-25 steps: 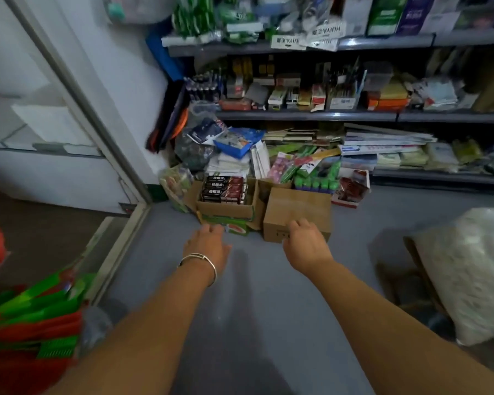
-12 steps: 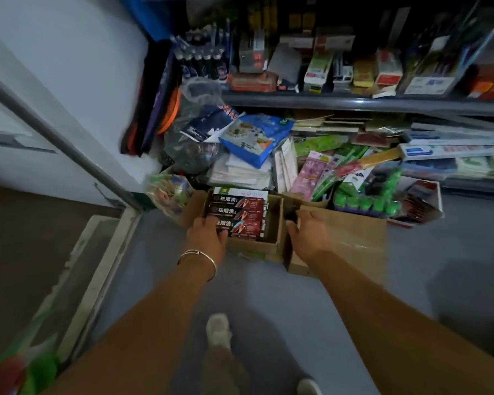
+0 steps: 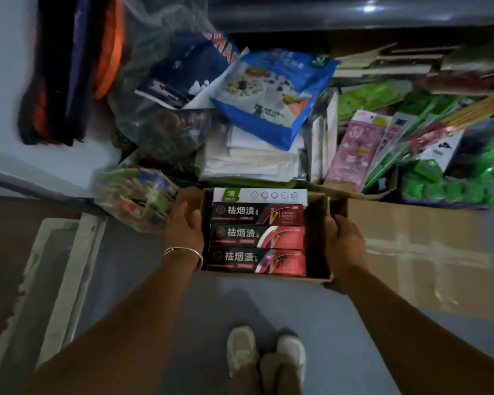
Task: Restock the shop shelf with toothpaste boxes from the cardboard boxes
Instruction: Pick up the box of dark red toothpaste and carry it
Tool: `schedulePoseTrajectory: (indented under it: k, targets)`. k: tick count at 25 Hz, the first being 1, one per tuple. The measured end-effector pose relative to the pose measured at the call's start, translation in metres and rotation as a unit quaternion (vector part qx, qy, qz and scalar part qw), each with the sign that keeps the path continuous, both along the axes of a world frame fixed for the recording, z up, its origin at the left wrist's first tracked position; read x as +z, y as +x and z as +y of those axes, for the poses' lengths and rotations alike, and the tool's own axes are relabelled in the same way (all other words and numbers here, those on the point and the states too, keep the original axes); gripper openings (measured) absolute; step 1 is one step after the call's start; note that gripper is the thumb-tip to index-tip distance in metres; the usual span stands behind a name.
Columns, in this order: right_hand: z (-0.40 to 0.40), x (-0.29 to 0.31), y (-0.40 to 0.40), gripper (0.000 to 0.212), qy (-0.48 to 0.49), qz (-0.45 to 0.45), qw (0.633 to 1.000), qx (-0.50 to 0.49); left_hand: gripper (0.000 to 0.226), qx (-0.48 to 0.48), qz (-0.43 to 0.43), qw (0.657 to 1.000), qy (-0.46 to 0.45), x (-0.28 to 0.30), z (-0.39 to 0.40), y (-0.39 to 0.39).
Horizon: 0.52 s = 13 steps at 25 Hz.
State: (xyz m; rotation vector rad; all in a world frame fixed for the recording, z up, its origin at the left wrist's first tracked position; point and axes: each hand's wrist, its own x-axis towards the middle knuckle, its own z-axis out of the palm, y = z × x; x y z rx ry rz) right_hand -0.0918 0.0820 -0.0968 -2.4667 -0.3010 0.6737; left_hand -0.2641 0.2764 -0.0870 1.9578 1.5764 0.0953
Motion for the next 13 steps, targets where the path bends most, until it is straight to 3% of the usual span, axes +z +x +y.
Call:
schedulePoseTrajectory:
  k: [7,13]
  targets:
    - [0.013,-0.121,0.027,0.058,-0.036,0.058,0.994,-0.089,0.045,0.075,-0.022,0.994,-0.073,-0.1,0.021,0.003]
    - [0.013,-0.135,0.036,0.056,-0.062,0.058,0.989,-0.118,0.058,0.084,0.066,0.987,-0.118,-0.119,0.029,0.011]
